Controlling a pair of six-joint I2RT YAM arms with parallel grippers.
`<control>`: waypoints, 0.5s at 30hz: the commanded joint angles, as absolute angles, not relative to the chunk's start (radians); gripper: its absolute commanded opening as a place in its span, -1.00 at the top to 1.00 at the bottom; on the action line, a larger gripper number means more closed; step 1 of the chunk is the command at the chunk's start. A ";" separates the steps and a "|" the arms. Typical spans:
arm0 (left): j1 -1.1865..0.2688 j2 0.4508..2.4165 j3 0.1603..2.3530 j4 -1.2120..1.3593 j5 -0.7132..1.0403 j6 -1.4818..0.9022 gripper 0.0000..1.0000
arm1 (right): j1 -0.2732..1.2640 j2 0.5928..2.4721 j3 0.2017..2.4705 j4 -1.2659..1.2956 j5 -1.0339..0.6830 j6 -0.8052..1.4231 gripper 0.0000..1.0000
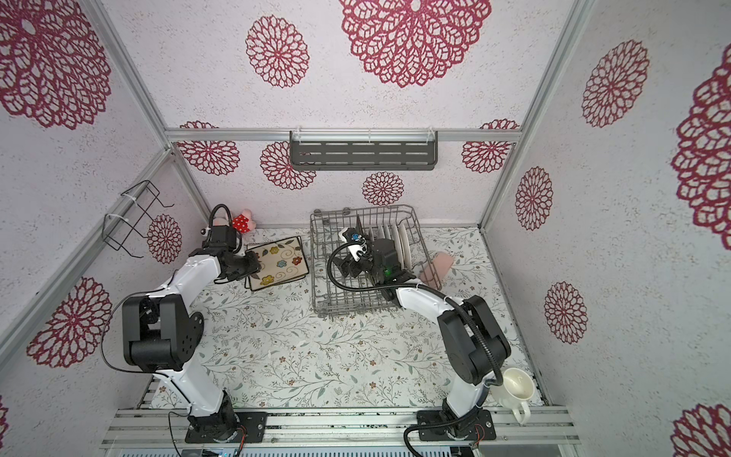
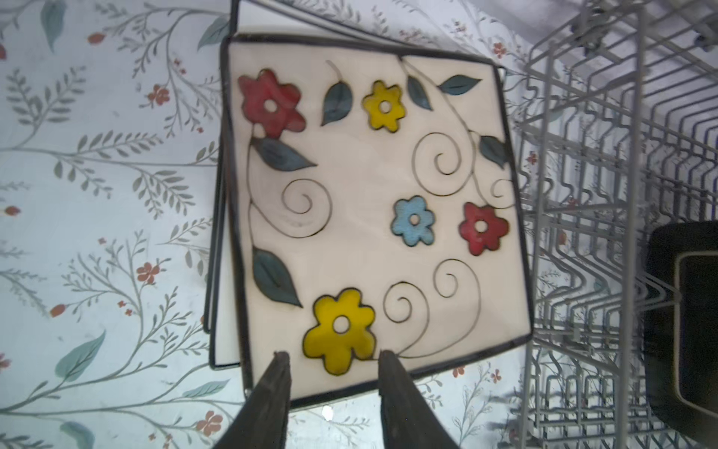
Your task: Unload the plates from the dish rack
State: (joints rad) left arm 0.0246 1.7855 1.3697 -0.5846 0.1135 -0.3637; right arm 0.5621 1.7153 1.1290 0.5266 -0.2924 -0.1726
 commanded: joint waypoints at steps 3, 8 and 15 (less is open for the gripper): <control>-0.040 1.790 1.409 -0.602 0.189 -0.267 0.23 | 0.553 1.621 1.122 0.536 -0.299 -0.170 -0.76; -0.073 1.854 1.461 -0.632 0.244 -0.291 0.39 | 0.550 1.577 1.103 0.506 -0.283 -0.191 -0.72; -0.101 1.868 1.426 -0.627 0.279 -0.306 0.66 | 0.536 1.548 1.081 0.494 -0.261 -0.202 -0.68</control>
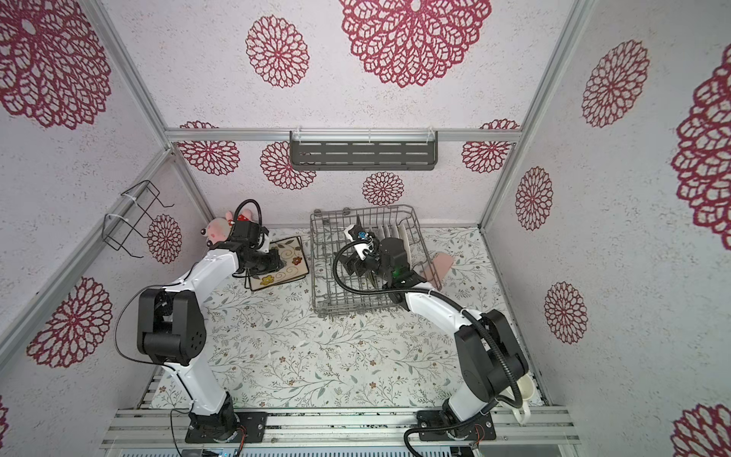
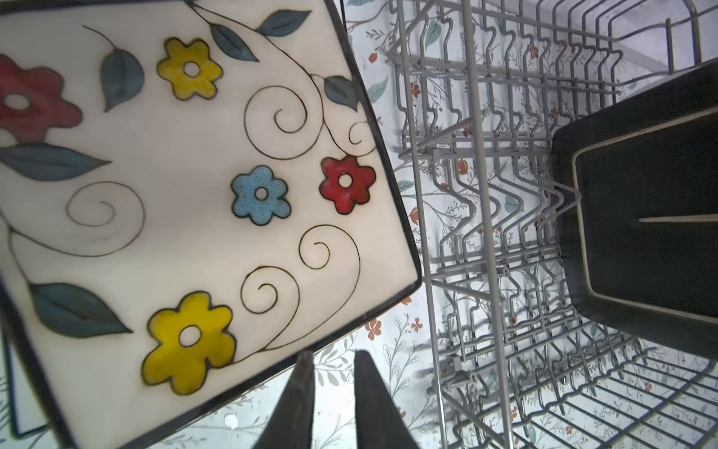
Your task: Unload the plates from the dish rack
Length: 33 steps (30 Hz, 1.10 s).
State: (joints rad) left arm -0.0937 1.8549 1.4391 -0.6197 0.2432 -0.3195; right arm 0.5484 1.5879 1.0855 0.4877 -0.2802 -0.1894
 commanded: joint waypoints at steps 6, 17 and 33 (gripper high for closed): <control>-0.107 1.848 1.369 -0.621 0.291 -0.310 0.84 | 0.529 1.562 1.083 0.508 -0.248 -0.192 -0.67; -0.106 1.885 1.338 -0.620 0.223 -0.300 0.89 | 0.528 1.581 1.089 0.518 -0.246 -0.179 -0.67; -0.064 1.904 1.338 -0.639 0.168 -0.313 0.94 | 0.521 1.590 1.092 0.523 -0.247 -0.182 -0.68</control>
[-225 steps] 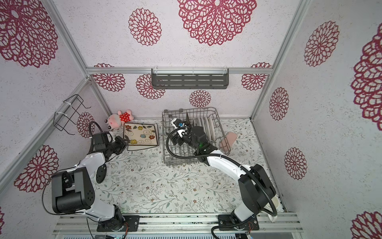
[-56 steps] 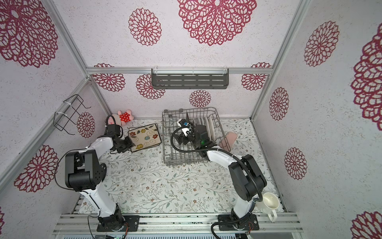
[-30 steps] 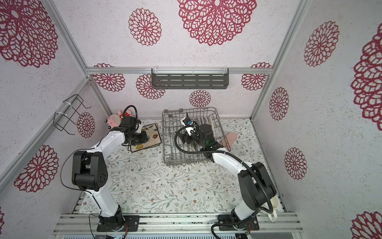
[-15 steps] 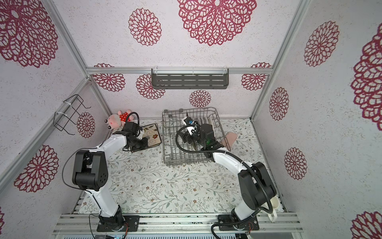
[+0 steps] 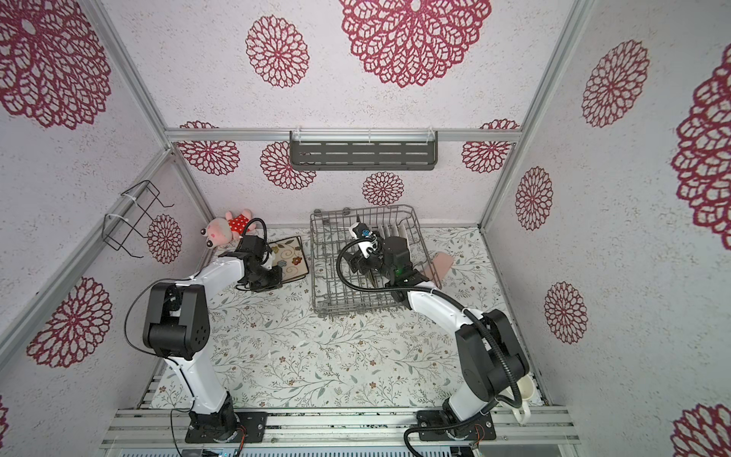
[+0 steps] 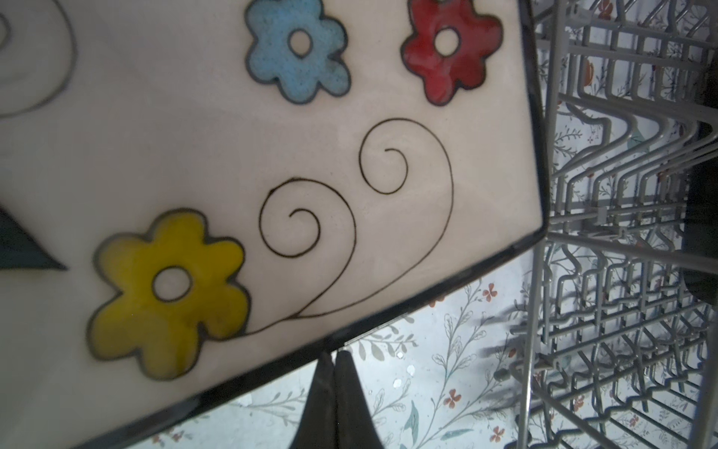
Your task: Unload the plates from the dish rack
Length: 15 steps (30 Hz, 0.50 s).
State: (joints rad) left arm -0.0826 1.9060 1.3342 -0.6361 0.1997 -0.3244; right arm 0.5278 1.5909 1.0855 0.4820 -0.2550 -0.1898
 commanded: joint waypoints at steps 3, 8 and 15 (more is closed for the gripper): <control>-0.054 1.904 1.335 -0.648 0.153 -0.314 0.94 | 0.520 1.589 1.091 0.525 -0.247 -0.183 -0.68; -0.048 1.896 1.330 -0.647 0.141 -0.316 0.95 | 0.518 1.587 1.091 0.522 -0.248 -0.185 -0.69; -0.043 1.901 1.331 -0.656 0.116 -0.314 0.95 | 0.518 1.585 1.091 0.522 -0.248 -0.185 -0.69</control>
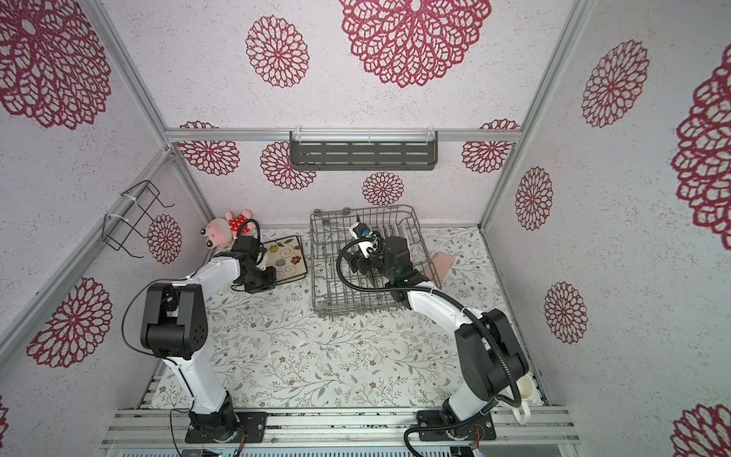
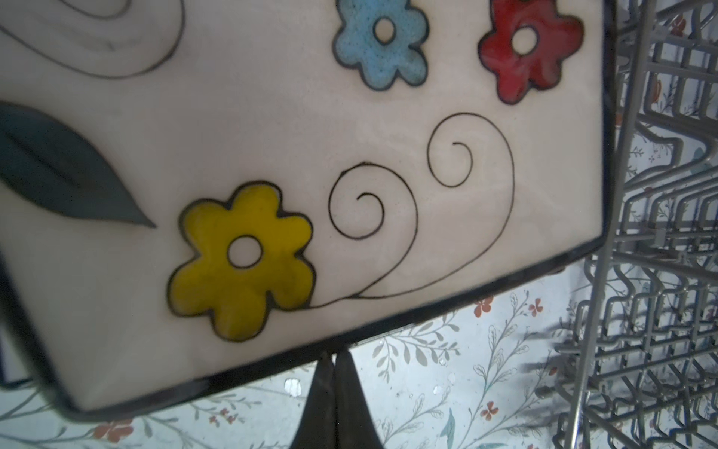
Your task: Unload the plates from the dish rack
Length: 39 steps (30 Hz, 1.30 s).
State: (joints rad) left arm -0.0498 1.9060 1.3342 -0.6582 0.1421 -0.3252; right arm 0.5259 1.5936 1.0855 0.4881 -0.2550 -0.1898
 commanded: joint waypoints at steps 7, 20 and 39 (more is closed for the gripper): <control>-0.034 1.891 1.333 -0.690 0.059 -0.311 0.96 | 0.518 1.586 1.092 0.518 -0.247 -0.187 -0.69; -0.010 1.875 1.322 -0.686 -0.020 -0.329 0.98 | 0.518 1.581 1.086 0.512 -0.247 -0.192 -0.70; 0.011 1.869 1.313 -0.662 -0.076 -0.347 1.00 | 0.516 1.588 1.090 0.503 -0.247 -0.198 -0.71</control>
